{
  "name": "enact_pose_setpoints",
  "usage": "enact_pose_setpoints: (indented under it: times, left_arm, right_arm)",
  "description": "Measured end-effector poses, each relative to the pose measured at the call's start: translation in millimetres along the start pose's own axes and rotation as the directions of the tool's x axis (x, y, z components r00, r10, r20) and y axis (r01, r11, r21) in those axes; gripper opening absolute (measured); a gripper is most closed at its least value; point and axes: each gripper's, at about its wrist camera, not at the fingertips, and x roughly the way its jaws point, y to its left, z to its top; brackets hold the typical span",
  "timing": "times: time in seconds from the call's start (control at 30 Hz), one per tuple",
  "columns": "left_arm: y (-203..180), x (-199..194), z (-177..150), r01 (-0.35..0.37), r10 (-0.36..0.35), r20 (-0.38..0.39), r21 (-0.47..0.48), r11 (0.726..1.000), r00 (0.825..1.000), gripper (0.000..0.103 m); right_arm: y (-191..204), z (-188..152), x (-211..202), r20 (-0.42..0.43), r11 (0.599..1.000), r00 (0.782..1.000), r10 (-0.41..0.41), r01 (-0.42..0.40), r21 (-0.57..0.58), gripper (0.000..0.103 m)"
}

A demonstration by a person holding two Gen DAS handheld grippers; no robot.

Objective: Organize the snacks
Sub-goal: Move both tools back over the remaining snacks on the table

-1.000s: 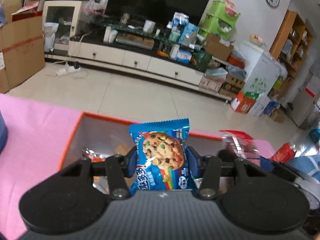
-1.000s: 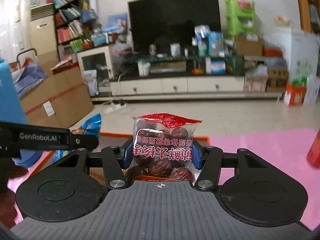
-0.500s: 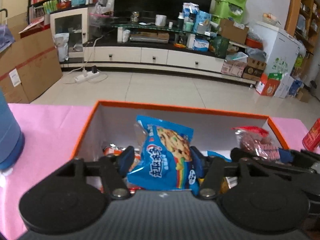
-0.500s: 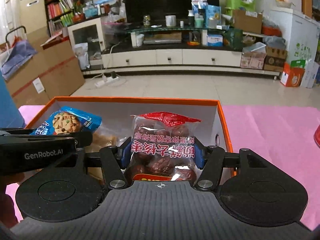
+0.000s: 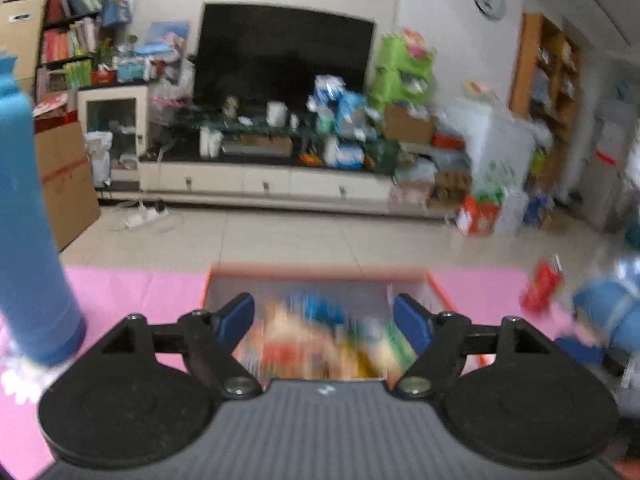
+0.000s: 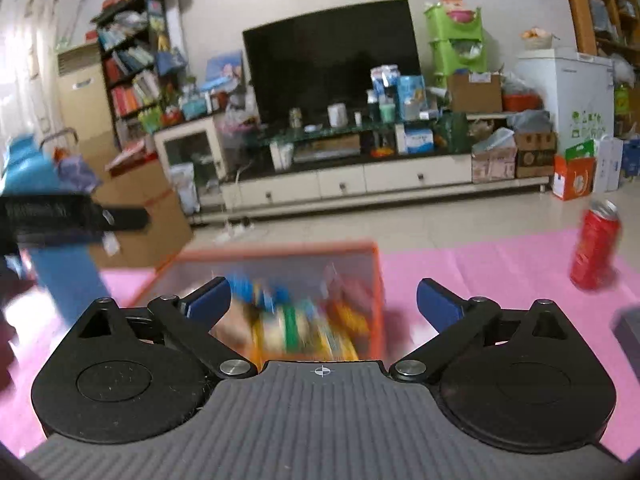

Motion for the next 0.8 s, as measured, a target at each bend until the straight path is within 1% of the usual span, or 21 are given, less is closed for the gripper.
enact_pose_setpoints:
  times: [0.07, 0.13, 0.17, 0.2, 0.27, 0.3, 0.37, 0.4, 0.43, 0.53, 0.6, 0.67, 0.73, 0.8]
  left_arm:
    - [2.3, -18.5, -40.6, -0.026, 0.029, -0.060, 0.042, 0.999, 0.998, 0.077]
    - [5.6, -30.5, -84.8, -0.044, 0.051, -0.133, 0.054, 0.998, 0.990, 0.077]
    - [7.8, -32.8, -103.2, -0.037, 0.043, -0.173, 0.037, 0.999, 0.984, 0.077]
    - [10.1, -32.2, -119.4, -0.021, 0.022, -0.224, 0.006, 1.000, 0.974, 0.077]
    - [12.2, -27.3, -134.0, 0.025, -0.032, -0.294, -0.026, 0.999, 0.955, 0.077]
    - [12.9, -25.7, -136.7, 0.047, -0.049, -0.305, -0.014, 0.999, 0.951, 0.077]
    - [13.0, -23.1, -140.2, 0.022, -0.009, -0.301, 0.040, 0.999, 0.954, 0.077]
    - [14.5, -21.4, -142.2, 0.006, 0.009, -0.301, 0.049, 0.999, 0.954, 0.077]
    - [17.3, -18.5, -142.3, -0.004, 0.015, -0.306, 0.037, 0.999, 0.952, 0.077]
    - [23.8, -8.4, -138.9, 0.005, -0.017, -0.323, -0.040, 0.999, 0.946, 0.077]
    - [23.9, -5.4, -136.6, 0.015, -0.034, -0.325, -0.060, 0.998, 0.945, 0.077]
    - [21.6, -2.2, -132.4, 0.007, -0.023, -0.322, -0.051, 0.999, 0.947, 0.077]
    - [23.9, -4.0, -129.9, -0.020, 0.010, -0.304, -0.029, 0.999, 0.953, 0.077]
    - [32.2, -9.2, -127.7, -0.052, 0.046, -0.279, -0.015, 0.999, 0.959, 0.077]
  right_arm:
    - [-11.7, -28.1, -23.5, -0.034, 0.999, 0.998, -0.046, 0.046, 0.002, 0.091]
    - [-28.3, -54.1, -42.7, -0.095, 0.996, 0.993, -0.075, 0.080, 0.046, 0.091]
    - [-36.8, -64.2, -50.6, -0.118, 0.994, 0.990, -0.074, 0.083, 0.071, 0.091]
    - [-45.9, -73.1, -57.9, -0.135, 0.992, 0.988, -0.075, 0.088, 0.094, 0.091]
    - [-63.2, -88.1, -67.9, -0.170, 0.985, 0.979, -0.111, 0.131, 0.110, 0.091]
    - [-69.7, -95.0, -71.8, -0.182, 0.982, 0.974, -0.138, 0.158, 0.099, 0.091]
    - [-78.7, -106.0, -74.2, -0.200, 0.976, 0.961, -0.192, 0.208, 0.060, 0.091]
    - [-83.2, -108.5, -71.9, -0.209, 0.972, 0.954, -0.215, 0.230, 0.049, 0.090]
    - [-87.6, -107.9, -68.1, -0.217, 0.970, 0.950, -0.224, 0.239, 0.047, 0.090]
    - [-91.4, -102.1, -48.6, -0.232, 0.973, 0.953, -0.197, 0.219, 0.074, 0.090]
    - [-90.0, -97.8, -28.4, -0.248, 0.975, 0.951, -0.183, 0.207, 0.076, 0.088]
    - [-84.5, -93.8, -8.6, -0.271, 0.977, 0.945, -0.185, 0.207, 0.053, 0.082]
    - [-78.8, -98.6, 5.5, -0.308, 0.973, 0.927, -0.211, 0.230, 0.025, 0.063]
    - [-73.7, -107.1, 12.9, -0.342, 0.977, 0.918, -0.198, 0.212, 0.003, 0.051]
